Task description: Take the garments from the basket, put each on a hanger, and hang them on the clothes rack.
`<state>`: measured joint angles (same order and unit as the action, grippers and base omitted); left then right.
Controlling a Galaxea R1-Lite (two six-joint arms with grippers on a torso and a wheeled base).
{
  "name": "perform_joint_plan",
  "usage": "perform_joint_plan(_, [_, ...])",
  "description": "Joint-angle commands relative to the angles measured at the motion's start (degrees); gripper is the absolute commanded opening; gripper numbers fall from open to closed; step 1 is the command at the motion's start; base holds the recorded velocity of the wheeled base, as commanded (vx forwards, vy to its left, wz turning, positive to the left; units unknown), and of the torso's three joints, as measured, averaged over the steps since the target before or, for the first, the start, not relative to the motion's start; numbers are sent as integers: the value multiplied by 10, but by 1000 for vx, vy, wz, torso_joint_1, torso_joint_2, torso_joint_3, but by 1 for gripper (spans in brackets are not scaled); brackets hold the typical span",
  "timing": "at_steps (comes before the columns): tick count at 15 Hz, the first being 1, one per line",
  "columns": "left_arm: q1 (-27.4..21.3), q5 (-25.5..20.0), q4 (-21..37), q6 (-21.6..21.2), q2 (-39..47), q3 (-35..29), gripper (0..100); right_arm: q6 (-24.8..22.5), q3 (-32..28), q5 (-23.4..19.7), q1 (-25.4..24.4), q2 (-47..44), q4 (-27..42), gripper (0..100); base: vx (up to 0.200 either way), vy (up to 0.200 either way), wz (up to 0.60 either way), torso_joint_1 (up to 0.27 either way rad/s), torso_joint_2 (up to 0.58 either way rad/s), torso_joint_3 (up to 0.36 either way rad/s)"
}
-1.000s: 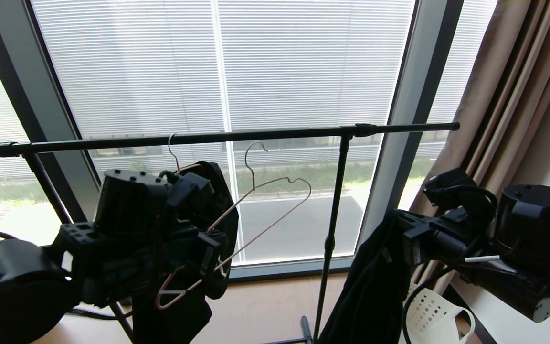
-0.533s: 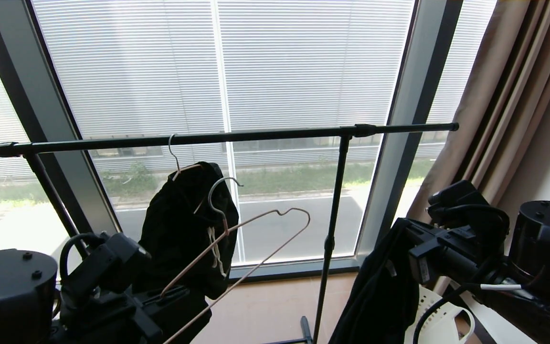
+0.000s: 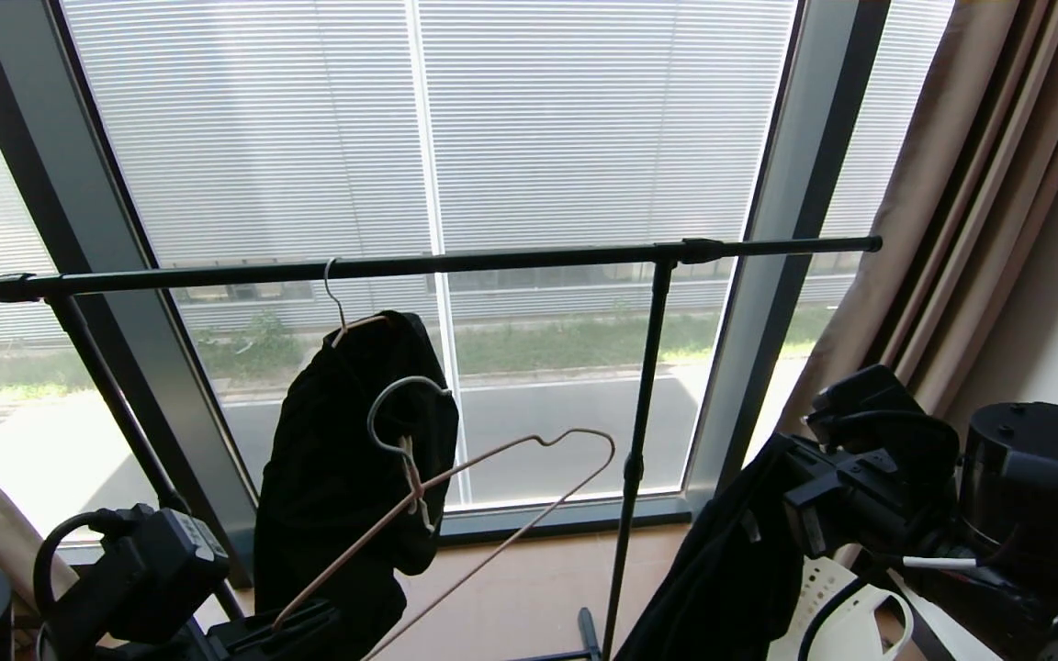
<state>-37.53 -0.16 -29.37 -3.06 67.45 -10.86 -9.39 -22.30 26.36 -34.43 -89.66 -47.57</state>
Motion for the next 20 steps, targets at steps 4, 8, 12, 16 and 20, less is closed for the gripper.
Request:
perform_joint_plan(4, [-3, -28, -32, 0, -3, 30, 0, -53, -35, 57, 14, -41, -2, 0, 0, 0, 0, 0, 0, 0])
perform_joint_plan(8, [-10, -69, -37, 0, 0, 37, 0, -68, -68, 77, 19, -69, -5, 0, 0, 0, 0, 0, 0, 0])
perform_joint_plan(12, [-60, -73, -53, 0, 44, 26, 0, -74, -106, 77, 19, -92, -22, 0, 0, 0, 0, 0, 0, 0])
perform_joint_plan(16, [-61, -73, -143, -1, 132, 22, 0, -84, -119, 77, 16, -93, -23, 0, 0, 0, 0, 0, 0, 0])
perform_joint_plan(20, [-61, -73, -204, -1, 181, 18, 0, -83, -120, 77, 0, -94, -24, 0, 0, 0, 0, 0, 0, 0])
